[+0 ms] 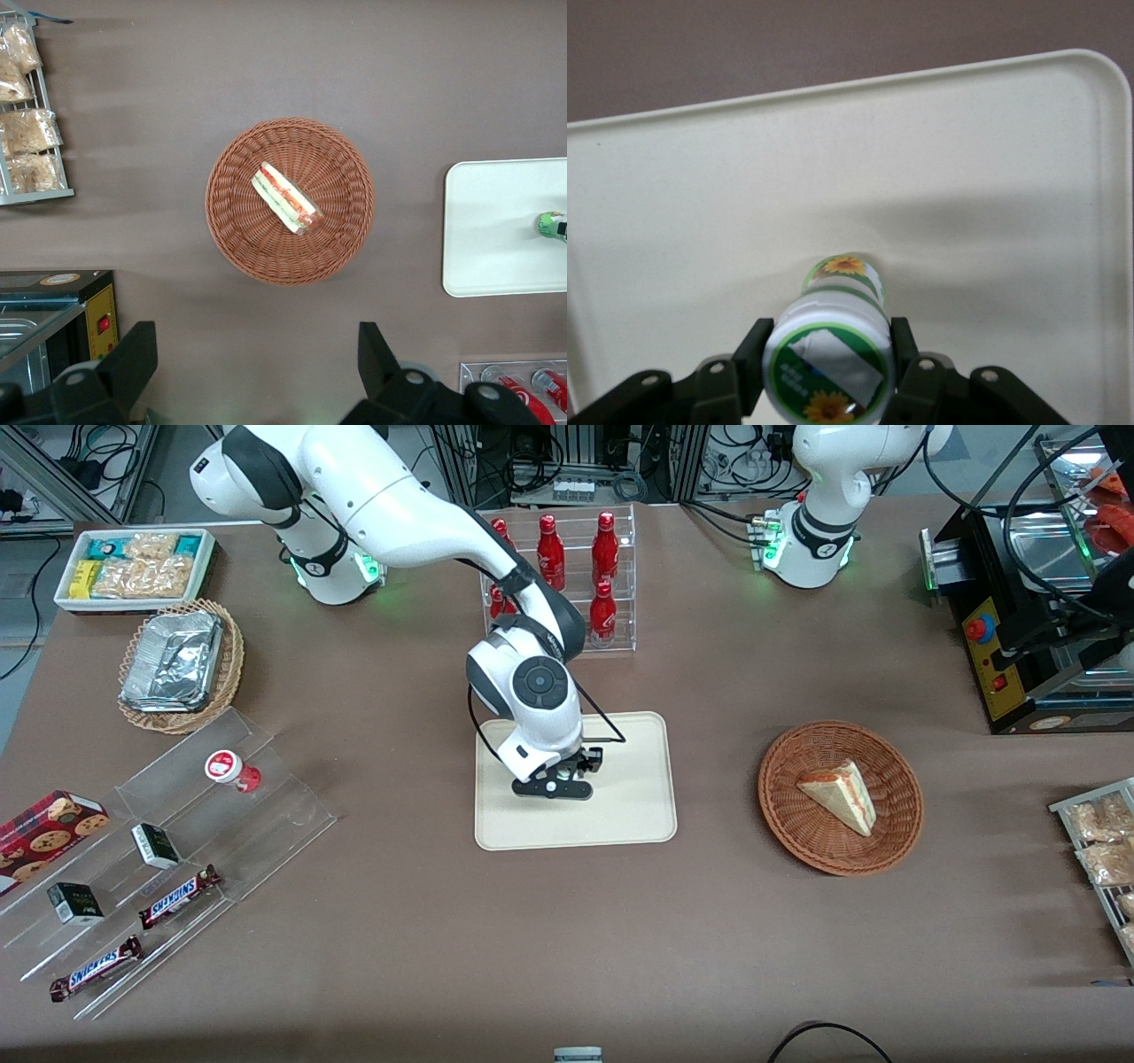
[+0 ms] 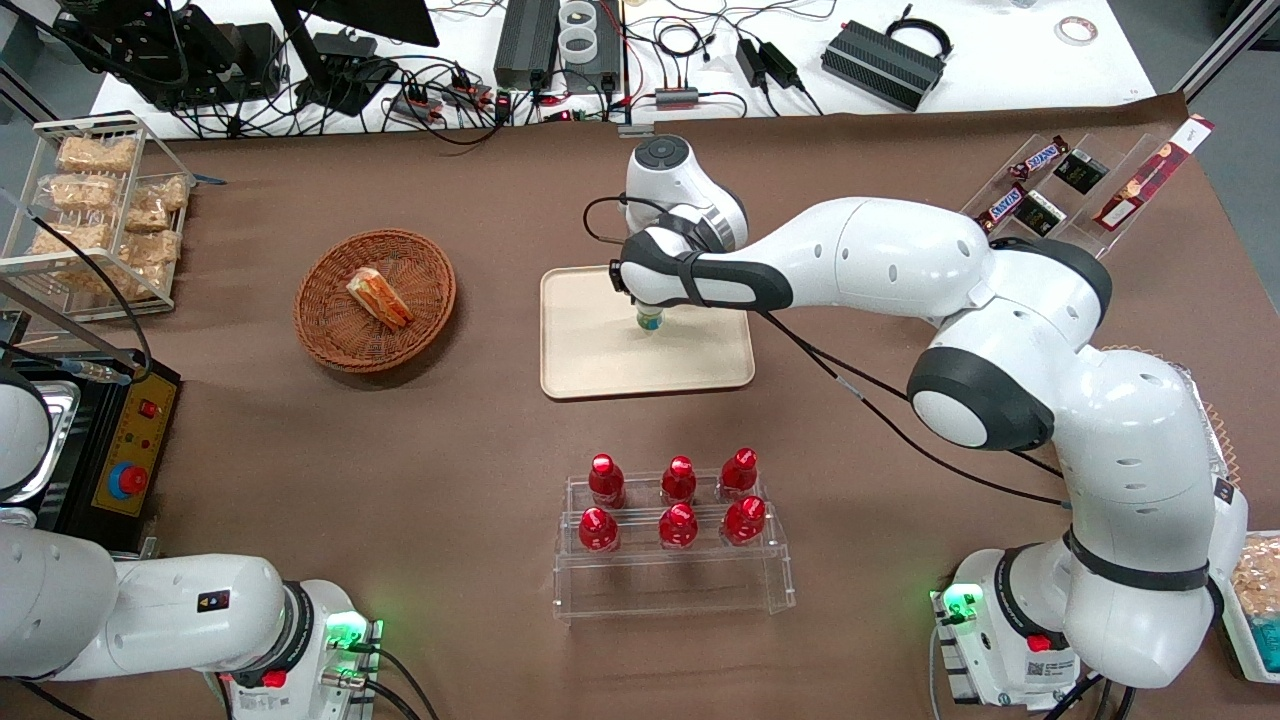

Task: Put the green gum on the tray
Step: 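Lower the gum tub onto the tray and open the right gripper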

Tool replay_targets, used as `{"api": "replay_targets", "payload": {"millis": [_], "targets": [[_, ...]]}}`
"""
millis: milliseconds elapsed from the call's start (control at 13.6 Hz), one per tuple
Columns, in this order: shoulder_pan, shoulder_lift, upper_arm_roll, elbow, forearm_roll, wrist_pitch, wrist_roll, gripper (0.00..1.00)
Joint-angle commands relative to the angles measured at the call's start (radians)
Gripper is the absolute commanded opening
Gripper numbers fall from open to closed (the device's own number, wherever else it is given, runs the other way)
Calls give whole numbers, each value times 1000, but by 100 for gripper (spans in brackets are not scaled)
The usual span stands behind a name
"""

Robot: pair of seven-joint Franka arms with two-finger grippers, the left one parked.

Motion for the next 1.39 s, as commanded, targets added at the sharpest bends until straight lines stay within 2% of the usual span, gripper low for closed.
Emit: {"api": "replay_targets", "payload": {"millis": [0,73,147,220,440,953,1320], "targets": [[12,42,-12,46,21,19,-4,0],[12,45,-12,43,21,30,-7,5],[11,47,-12,43,21,35,-7,40],[12,48,-12,43,20,36,-5,99],[12,47,-12,39,-6,36,-42,100],[6,8,-12,32,-8,10,-94,100],[-25,-113,-26,32,-8,-227,-247,100]]}}
